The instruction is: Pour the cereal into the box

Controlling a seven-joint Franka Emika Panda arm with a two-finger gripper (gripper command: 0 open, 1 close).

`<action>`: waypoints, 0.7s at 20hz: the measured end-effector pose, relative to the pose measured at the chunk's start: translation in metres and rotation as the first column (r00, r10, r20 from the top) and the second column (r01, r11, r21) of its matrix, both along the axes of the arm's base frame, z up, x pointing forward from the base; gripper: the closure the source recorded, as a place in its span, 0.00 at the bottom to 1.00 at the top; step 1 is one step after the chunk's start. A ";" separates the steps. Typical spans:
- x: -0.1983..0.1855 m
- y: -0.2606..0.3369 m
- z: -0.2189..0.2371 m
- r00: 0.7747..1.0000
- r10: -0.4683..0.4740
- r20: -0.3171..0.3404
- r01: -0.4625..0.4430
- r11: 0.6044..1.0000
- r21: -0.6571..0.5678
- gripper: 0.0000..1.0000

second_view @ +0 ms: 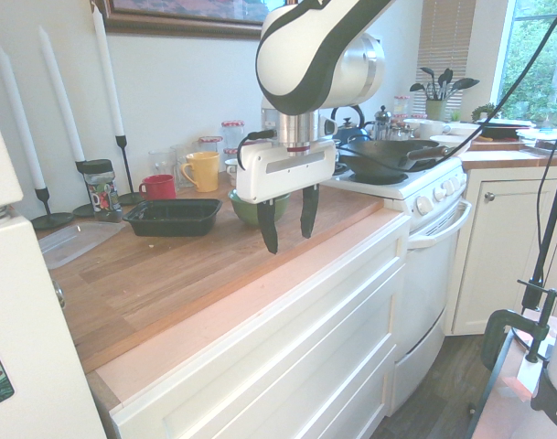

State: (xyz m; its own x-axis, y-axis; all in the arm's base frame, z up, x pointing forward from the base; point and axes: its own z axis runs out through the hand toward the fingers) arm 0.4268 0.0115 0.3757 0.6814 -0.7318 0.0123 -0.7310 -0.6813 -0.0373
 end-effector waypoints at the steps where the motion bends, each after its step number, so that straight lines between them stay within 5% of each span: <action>1: 0.000 0.000 0.000 1.000 0.000 0.000 0.000 1.000 0.000 0.00; 5: 0.020 -0.013 0.030 0.998 0.001 0.059 0.000 1.000 -0.013 0.00; 14: 0.147 -0.114 0.086 0.993 -0.053 0.103 0.057 0.998 -0.034 0.00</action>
State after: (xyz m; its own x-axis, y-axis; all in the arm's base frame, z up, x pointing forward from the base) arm 0.5741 -0.1025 0.4619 0.6342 -0.7657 0.1073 -0.7609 -0.6427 -0.0895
